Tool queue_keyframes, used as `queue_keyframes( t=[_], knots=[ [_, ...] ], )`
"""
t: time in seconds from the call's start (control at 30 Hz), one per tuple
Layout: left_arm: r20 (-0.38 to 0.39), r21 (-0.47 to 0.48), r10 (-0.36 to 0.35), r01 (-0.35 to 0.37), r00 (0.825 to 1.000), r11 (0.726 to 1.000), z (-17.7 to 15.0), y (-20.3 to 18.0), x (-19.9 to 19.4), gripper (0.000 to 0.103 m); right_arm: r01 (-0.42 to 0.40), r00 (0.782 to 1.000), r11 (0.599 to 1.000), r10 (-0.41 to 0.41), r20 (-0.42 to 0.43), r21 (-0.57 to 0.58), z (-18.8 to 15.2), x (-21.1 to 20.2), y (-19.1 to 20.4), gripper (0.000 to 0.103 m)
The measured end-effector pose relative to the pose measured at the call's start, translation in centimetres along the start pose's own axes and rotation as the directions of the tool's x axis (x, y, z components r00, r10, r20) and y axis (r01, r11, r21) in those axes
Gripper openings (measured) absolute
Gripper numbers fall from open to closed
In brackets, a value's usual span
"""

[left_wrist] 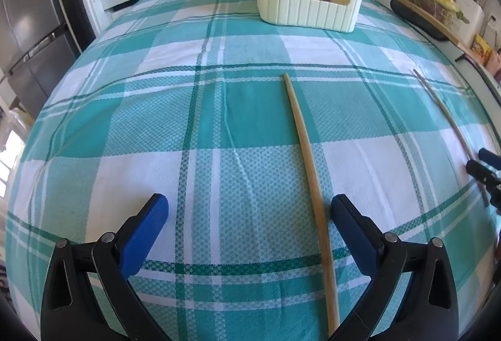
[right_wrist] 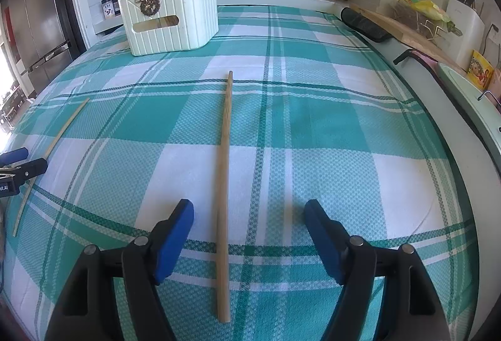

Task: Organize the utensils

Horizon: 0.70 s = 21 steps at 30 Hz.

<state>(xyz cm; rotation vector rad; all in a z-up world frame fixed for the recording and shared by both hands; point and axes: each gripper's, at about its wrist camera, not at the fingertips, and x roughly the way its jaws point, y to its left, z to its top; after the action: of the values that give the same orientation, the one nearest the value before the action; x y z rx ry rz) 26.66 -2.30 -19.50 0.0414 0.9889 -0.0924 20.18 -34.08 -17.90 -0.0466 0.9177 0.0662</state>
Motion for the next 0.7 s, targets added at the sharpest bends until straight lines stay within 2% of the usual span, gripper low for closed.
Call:
queue_keyframes(
  t=[0.1,0.17,0.27,0.33,0.4,0.43,0.47,0.5,0.53,0.57,0.63,0.67,0.7],
  knots=[
    [-0.032,0.022,-0.02,0.02,0.999,1.0,0.4,0.1,0.2,0.102,-0.002,1.0,1.0,0.002,-0.015,-0.012,0.2,0.0,0.2,0.075],
    [-0.066,0.042,-0.03,0.033,0.997,0.999,0.9,0.1,0.5,0.102,-0.024,0.997,0.999,0.02,-0.078,-0.049,0.8,0.1,0.2,0.075],
    [-0.131,0.104,-0.067,0.081,0.989,0.991,2.2,-0.3,1.3,0.102,-0.07,0.979,0.993,0.049,-0.197,-0.099,2.0,0.5,-0.2,0.075],
    [-0.16,0.123,-0.074,0.094,0.984,0.988,3.2,-0.5,1.9,0.101,-0.081,0.971,0.988,0.047,-0.234,-0.135,2.7,1.0,-0.2,0.073],
    [-0.168,0.134,-0.072,0.095,0.983,0.986,4.4,-0.7,2.5,0.093,-0.104,0.963,0.982,0.059,-0.262,-0.158,4.0,1.9,-0.1,0.073],
    [-0.168,0.138,-0.068,0.092,0.983,0.986,5.0,-0.9,2.7,0.09,-0.114,0.961,0.98,0.068,-0.267,-0.161,4.7,2.4,0.0,0.067],
    [-0.173,0.138,-0.063,0.088,0.983,0.986,5.8,-1.1,3.0,0.085,-0.121,0.96,0.98,0.074,-0.269,-0.161,5.7,3.2,0.2,0.063],
    [-0.177,0.138,-0.069,0.094,0.982,0.986,6.5,-1.3,3.3,0.073,-0.117,0.962,0.98,0.071,-0.264,-0.161,6.7,3.8,0.4,0.056],
    [-0.175,0.141,-0.08,0.105,0.981,0.984,7.2,-1.6,3.5,0.069,-0.114,0.964,0.981,0.07,-0.258,-0.158,7.7,4.6,0.6,0.049],
    [-0.172,0.153,-0.081,0.108,0.982,0.982,7.9,-2.1,3.9,0.056,-0.116,0.966,0.982,0.077,-0.246,-0.146,9.1,5.6,1.0,0.043],
    [-0.154,0.173,-0.096,0.123,0.983,0.977,9.0,-2.7,4.3,0.02,-0.097,0.972,0.987,0.066,-0.227,-0.132,11.1,7.1,1.4,0.016],
    [-0.159,0.155,-0.113,0.138,0.981,0.978,9.5,-2.7,4.6,0.006,-0.082,0.975,0.99,0.055,-0.215,-0.119,12.2,7.9,1.6,0.007],
    [-0.162,0.13,-0.123,0.145,0.979,0.981,9.9,-2.6,4.7,0.004,-0.077,0.974,0.991,0.051,-0.219,-0.112,12.9,8.4,1.7,0.007]
  ],
)
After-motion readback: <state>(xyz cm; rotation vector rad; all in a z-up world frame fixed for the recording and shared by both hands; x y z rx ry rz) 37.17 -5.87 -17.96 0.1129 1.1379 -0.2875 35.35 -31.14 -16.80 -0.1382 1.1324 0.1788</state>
